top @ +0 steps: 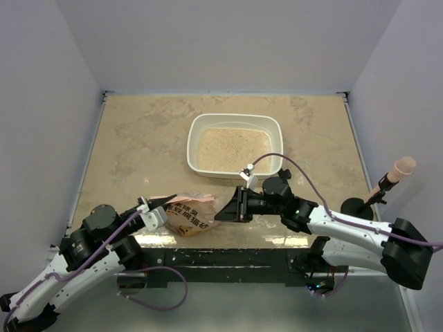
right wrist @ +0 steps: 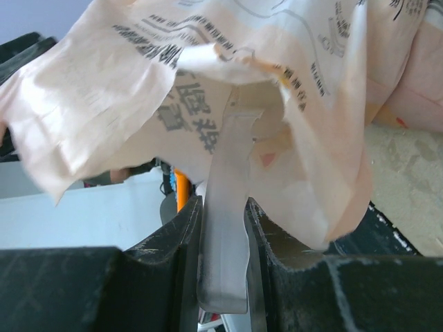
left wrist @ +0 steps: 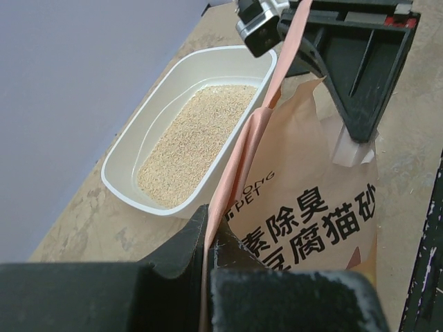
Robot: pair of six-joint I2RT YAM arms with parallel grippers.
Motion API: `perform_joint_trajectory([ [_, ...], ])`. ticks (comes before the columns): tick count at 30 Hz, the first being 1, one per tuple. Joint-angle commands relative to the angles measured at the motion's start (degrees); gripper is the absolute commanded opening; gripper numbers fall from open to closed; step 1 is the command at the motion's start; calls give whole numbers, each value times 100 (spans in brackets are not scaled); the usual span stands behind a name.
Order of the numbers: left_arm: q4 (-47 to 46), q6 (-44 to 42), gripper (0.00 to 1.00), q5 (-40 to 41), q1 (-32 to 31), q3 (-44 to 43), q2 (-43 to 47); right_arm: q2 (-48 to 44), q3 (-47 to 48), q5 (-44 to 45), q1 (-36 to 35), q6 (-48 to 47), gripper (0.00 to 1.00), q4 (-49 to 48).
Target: Fill the litter box with clean litter
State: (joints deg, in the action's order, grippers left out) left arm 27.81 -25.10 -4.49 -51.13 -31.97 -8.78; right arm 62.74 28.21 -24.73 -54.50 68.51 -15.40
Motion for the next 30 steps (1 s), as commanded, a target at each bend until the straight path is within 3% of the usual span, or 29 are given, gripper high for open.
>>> perform_joint_trajectory([
  [1,-654,23,0,-166,-19,-64,-89,-805,-113,73,-61,171,0,221],
  [16,-689,41,0,-113,-19,-55,-37,-2617,-1299,733,-43,944,0,116],
  [30,-716,76,0,27,-19,-47,-37,-4920,-1502,1691,-52,1718,0,2084],
])
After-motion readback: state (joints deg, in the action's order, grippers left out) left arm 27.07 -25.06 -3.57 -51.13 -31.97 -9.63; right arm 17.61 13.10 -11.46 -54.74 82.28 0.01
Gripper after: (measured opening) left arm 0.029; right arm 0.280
